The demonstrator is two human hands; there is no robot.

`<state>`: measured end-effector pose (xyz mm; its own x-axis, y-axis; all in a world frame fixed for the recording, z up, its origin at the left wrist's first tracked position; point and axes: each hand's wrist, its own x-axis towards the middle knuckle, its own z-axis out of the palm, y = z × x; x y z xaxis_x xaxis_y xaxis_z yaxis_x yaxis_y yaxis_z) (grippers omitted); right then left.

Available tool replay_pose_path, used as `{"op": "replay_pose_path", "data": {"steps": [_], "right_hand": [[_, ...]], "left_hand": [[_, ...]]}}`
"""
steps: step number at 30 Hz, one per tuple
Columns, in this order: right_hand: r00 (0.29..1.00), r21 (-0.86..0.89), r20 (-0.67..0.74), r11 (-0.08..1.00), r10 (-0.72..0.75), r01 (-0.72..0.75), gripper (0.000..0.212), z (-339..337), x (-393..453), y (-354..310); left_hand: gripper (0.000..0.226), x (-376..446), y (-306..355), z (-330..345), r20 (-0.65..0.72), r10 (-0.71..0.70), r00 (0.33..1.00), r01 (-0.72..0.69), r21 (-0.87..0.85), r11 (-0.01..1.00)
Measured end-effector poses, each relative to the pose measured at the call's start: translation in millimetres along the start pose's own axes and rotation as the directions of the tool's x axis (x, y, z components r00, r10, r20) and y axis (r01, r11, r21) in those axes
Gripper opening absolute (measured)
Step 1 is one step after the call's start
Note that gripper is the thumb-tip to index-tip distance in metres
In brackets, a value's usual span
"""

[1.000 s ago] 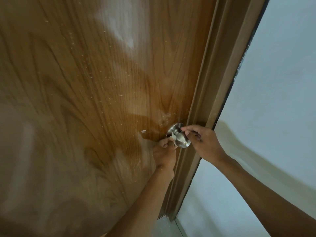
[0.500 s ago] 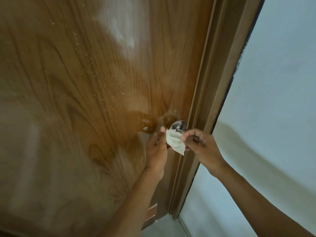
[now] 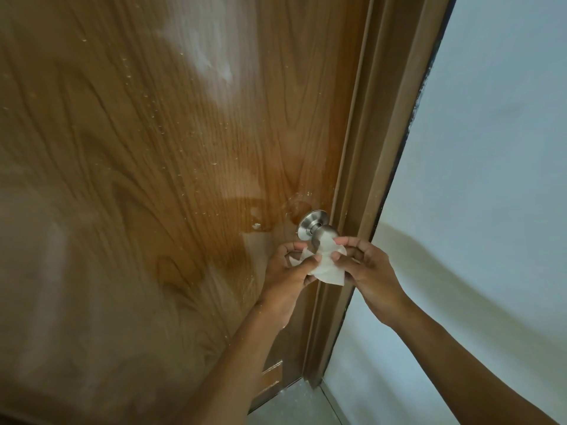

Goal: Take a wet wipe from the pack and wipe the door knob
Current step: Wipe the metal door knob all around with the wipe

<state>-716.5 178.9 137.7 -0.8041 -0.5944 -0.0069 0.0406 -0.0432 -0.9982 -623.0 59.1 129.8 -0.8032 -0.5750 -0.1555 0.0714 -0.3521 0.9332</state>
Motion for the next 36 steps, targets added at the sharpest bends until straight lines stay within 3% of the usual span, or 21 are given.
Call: {"op": "replay_pose_path", "data": {"steps": [6,12,14,18,21,26,30,33,36], "right_hand": [[0.995,-0.040,-0.049,0.996,-0.085,0.083,0.010,-12,-6,4],[0.997,-0.044,-0.020,0.997,-0.072,0.071,0.015,-17,-12,12],[0.996,-0.097,0.024,0.991,-0.090,0.092,0.020,-16,-12,10],[0.992,-0.161,0.101,0.982,-0.082,0.097,0.026,-15,-12,4],[0.991,-0.221,0.094,0.969,-0.095,0.114,0.027,-16,-10,2],[0.985,-0.211,0.034,0.962,-0.170,0.173,0.028,-20,-3,-8],[0.945,-0.388,-0.096,0.886,-0.312,0.253,0.025,-16,7,-21],[0.901,-0.572,-0.146,0.778,-0.409,0.260,0.020,-6,16,-29],[0.878,-0.608,-0.157,0.745,-0.451,0.274,0.014,3,26,-30]], "left_hand": [[0.038,-6,-10,-12,0.130,-0.030,0.991,0.014,0.118,0.993],[0.064,-11,-16,-16,0.263,-0.092,0.961,0.006,0.311,0.950],[0.064,-12,-16,-12,0.287,-0.109,0.952,0.032,0.261,0.965],[0.045,-9,-10,-3,0.262,-0.130,0.956,0.133,0.006,0.991],[0.027,-3,-11,2,0.134,0.018,0.991,-0.031,0.101,0.994],[0.034,-1,-2,2,0.059,0.235,0.970,-0.242,0.160,0.957],[0.031,3,9,8,0.053,0.413,0.909,-0.397,0.415,0.819],[0.023,11,14,16,-0.003,0.477,0.879,-0.410,0.505,0.759],[0.013,20,16,22,-0.092,0.476,0.874,-0.372,0.503,0.780]]}}
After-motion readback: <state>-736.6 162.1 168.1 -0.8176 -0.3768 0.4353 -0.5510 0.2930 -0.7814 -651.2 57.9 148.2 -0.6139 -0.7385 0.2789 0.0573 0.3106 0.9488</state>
